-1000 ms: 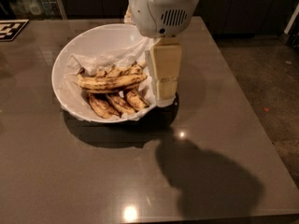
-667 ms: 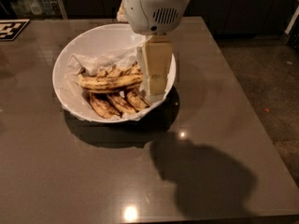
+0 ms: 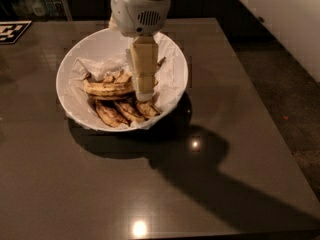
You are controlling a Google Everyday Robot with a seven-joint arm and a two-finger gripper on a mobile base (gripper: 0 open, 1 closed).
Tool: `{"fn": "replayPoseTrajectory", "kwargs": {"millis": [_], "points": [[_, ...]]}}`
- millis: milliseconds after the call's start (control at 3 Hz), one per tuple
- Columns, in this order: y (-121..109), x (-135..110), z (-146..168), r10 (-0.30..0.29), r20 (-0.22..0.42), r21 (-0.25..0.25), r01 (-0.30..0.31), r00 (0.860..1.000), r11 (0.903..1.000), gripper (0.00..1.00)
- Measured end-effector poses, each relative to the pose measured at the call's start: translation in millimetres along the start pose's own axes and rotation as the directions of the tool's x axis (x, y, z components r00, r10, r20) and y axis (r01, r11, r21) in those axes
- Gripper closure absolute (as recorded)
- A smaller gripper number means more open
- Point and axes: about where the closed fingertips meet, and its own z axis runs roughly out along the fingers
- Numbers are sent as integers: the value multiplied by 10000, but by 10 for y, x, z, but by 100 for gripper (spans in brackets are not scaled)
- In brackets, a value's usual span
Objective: Pick banana from white bowl
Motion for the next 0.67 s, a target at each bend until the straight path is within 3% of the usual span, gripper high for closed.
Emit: {"fn": "replayPoseTrajectory", "kwargs": {"millis": [667], "points": [[-118, 126, 482, 558, 504, -1160, -496, 9972, 9920, 22]]}}
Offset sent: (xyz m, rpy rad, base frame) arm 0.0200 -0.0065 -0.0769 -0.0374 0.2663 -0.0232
